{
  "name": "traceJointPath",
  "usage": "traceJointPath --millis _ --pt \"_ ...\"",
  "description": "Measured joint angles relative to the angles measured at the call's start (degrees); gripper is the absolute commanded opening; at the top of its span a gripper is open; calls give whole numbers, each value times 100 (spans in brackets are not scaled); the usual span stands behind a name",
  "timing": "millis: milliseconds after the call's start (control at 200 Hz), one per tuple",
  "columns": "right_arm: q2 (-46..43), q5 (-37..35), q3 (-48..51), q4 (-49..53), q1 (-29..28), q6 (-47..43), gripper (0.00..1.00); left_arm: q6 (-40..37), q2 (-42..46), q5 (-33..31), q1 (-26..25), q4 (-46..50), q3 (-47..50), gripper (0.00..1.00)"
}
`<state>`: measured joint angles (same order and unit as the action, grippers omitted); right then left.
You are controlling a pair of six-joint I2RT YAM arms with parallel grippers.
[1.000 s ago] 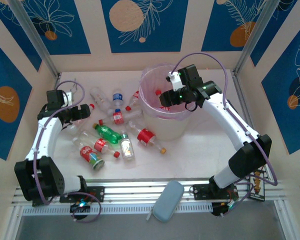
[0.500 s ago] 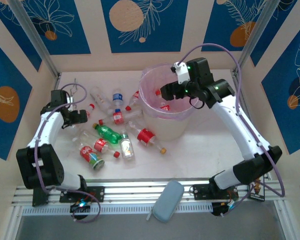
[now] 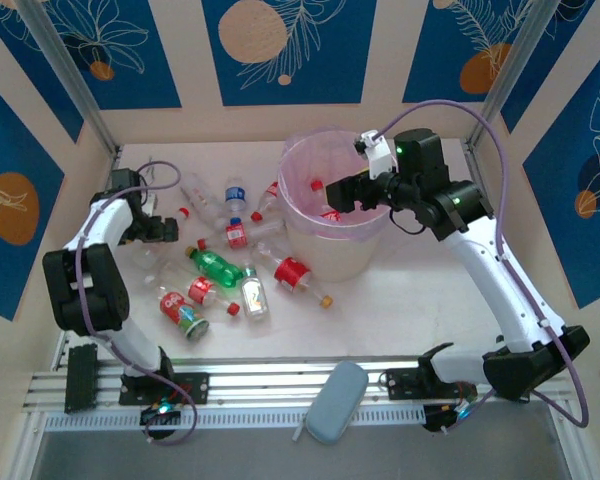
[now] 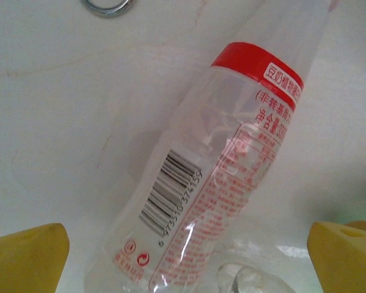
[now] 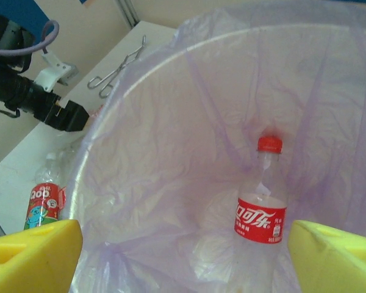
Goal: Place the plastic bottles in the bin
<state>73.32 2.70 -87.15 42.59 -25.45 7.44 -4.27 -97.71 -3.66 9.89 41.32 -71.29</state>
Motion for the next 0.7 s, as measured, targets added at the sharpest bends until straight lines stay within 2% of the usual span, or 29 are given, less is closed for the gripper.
traceJointPath --millis 170,560,650,700 --pt "-85 164 256 -144 129 101 88 -66 -439 -11 0 138 -466 94" --pt "-234 271 367 -356 297 297 88 -61 -1029 -142 0 356 -479 87" --pt "-225 326 367 -413 299 339 88 -83 -1207 -157 0 378 -481 76" --pt "-216 352 367 -431 299 358 88 -59 -1298 -160 0 391 -481 75"
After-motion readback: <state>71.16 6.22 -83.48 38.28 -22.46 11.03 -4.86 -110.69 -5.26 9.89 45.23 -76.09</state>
